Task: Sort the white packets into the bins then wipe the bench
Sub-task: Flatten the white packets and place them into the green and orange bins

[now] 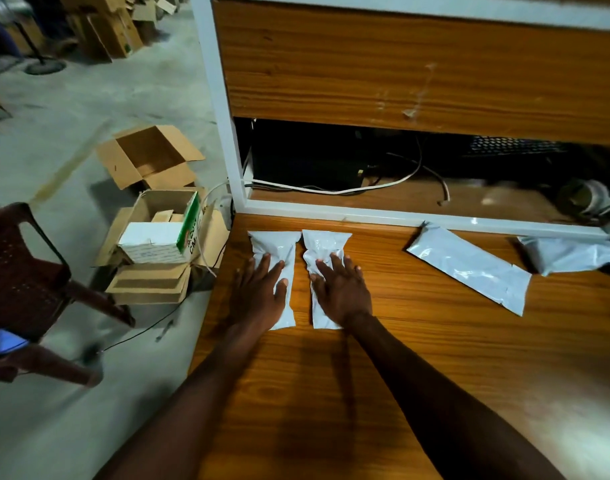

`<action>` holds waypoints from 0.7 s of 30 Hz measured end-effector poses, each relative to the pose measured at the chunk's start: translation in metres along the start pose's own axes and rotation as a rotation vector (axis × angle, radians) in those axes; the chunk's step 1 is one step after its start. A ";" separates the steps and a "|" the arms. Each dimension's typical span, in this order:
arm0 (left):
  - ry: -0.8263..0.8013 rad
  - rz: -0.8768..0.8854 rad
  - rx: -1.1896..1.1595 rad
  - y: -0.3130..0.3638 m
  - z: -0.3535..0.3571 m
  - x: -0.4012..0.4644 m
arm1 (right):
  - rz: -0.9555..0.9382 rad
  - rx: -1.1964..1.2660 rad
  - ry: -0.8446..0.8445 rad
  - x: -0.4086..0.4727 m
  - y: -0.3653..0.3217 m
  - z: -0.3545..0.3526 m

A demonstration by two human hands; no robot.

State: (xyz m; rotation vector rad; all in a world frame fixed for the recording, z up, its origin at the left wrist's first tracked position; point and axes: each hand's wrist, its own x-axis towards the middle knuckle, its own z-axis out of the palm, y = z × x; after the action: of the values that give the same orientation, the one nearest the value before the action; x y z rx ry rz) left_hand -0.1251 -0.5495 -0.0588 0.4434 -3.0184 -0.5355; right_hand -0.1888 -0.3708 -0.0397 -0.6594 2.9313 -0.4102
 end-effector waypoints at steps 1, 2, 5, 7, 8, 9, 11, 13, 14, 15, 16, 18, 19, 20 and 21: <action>0.005 0.013 -0.026 0.001 0.000 -0.002 | -0.011 0.026 0.014 -0.003 0.002 0.000; 0.012 0.027 -0.056 0.002 0.000 -0.005 | -0.017 0.062 0.021 -0.007 0.004 -0.001; 0.031 0.059 -0.167 0.008 -0.002 -0.016 | 0.011 0.192 0.070 -0.027 0.011 -0.002; 0.045 0.081 -0.247 0.018 -0.003 -0.024 | 0.048 0.244 0.123 -0.047 0.017 -0.004; 0.055 0.096 -0.282 0.024 -0.003 -0.027 | 0.066 0.256 0.142 -0.056 0.020 -0.006; 0.063 0.121 -0.308 0.031 -0.002 -0.030 | 0.083 0.266 0.163 -0.066 0.024 -0.008; 0.067 0.178 -0.334 0.046 0.002 -0.036 | 0.122 0.278 0.213 -0.086 0.035 -0.014; 0.056 0.227 -0.348 0.063 0.007 -0.042 | 0.164 0.277 0.252 -0.106 0.048 -0.021; 0.046 0.257 -0.346 0.074 0.010 -0.045 | 0.185 0.269 0.270 -0.116 0.056 -0.025; 0.035 0.289 -0.336 0.085 0.013 -0.049 | 0.203 0.258 0.290 -0.127 0.063 -0.028; 0.020 0.323 -0.325 0.098 0.017 -0.053 | 0.221 0.248 0.312 -0.139 0.072 -0.032; 0.000 0.390 -0.317 0.122 0.022 -0.062 | 0.247 0.234 0.358 -0.162 0.089 -0.040; -0.009 0.432 -0.318 0.137 0.024 -0.067 | 0.267 0.228 0.379 -0.175 0.099 -0.043; -0.016 0.477 -0.318 0.151 0.027 -0.072 | 0.291 0.223 0.396 -0.187 0.109 -0.046; -0.025 0.522 -0.319 0.166 0.030 -0.078 | 0.320 0.223 0.414 -0.201 0.119 -0.049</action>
State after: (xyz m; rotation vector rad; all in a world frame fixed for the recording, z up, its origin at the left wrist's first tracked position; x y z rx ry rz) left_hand -0.0983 -0.3680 -0.0300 -0.3581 -2.8144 -0.9411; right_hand -0.0645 -0.1685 -0.0173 -0.0760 3.2137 -0.9119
